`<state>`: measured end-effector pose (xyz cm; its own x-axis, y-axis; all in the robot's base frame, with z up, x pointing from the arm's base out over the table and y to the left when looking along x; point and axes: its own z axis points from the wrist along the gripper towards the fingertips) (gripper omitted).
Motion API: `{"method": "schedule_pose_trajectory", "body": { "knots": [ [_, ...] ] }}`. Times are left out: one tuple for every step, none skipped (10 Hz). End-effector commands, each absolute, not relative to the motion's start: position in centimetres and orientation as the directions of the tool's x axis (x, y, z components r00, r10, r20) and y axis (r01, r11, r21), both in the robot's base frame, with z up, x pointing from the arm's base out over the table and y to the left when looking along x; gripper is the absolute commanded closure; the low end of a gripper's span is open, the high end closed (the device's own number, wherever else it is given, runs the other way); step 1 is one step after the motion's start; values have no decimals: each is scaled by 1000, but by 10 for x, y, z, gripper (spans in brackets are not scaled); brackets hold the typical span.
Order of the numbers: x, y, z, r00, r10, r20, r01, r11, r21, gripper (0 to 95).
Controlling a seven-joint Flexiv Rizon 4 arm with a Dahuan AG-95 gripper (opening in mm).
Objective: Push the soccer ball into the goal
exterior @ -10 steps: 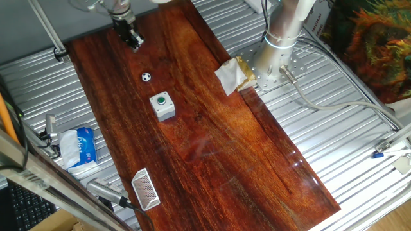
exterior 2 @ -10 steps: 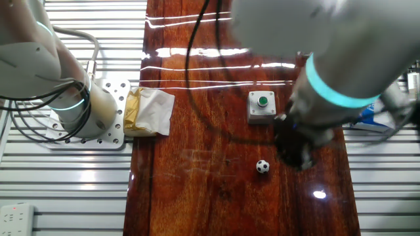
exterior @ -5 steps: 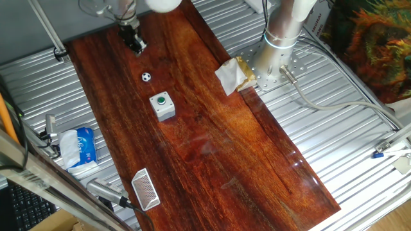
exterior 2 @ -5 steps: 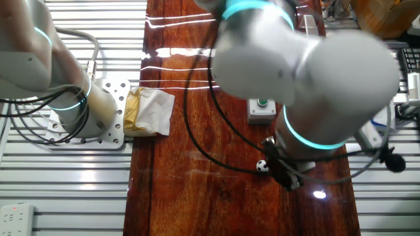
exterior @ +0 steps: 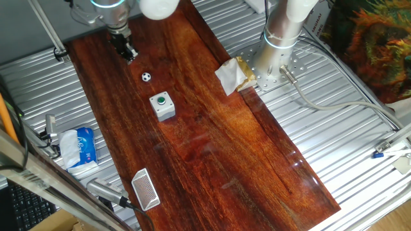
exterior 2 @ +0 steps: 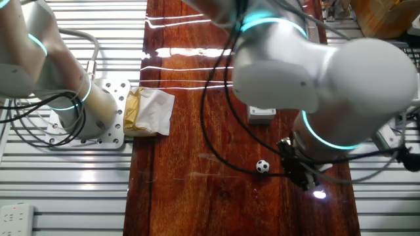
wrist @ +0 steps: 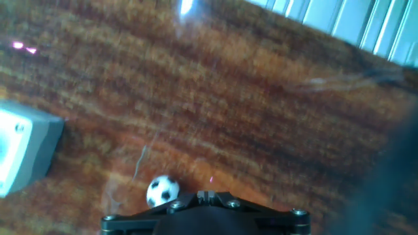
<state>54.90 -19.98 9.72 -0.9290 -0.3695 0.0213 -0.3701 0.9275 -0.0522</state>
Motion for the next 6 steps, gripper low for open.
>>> {"method": "schedule_pose_trajectory", "body": {
  "knots": [
    [543, -199, 100, -927, -374, 20, -374, 925, -60, 950],
    [543, -199, 100, -925, -380, 20, -380, 923, -61, 950],
    [543, -199, 100, -925, -380, 20, -380, 923, -61, 950],
    [542, -199, 99, -918, -395, 22, -396, 916, -61, 950],
    [542, -199, 99, -918, -395, 22, -396, 916, -61, 950],
    [541, -199, 99, -911, -411, 20, -411, 910, -58, 950]
  ]
}}
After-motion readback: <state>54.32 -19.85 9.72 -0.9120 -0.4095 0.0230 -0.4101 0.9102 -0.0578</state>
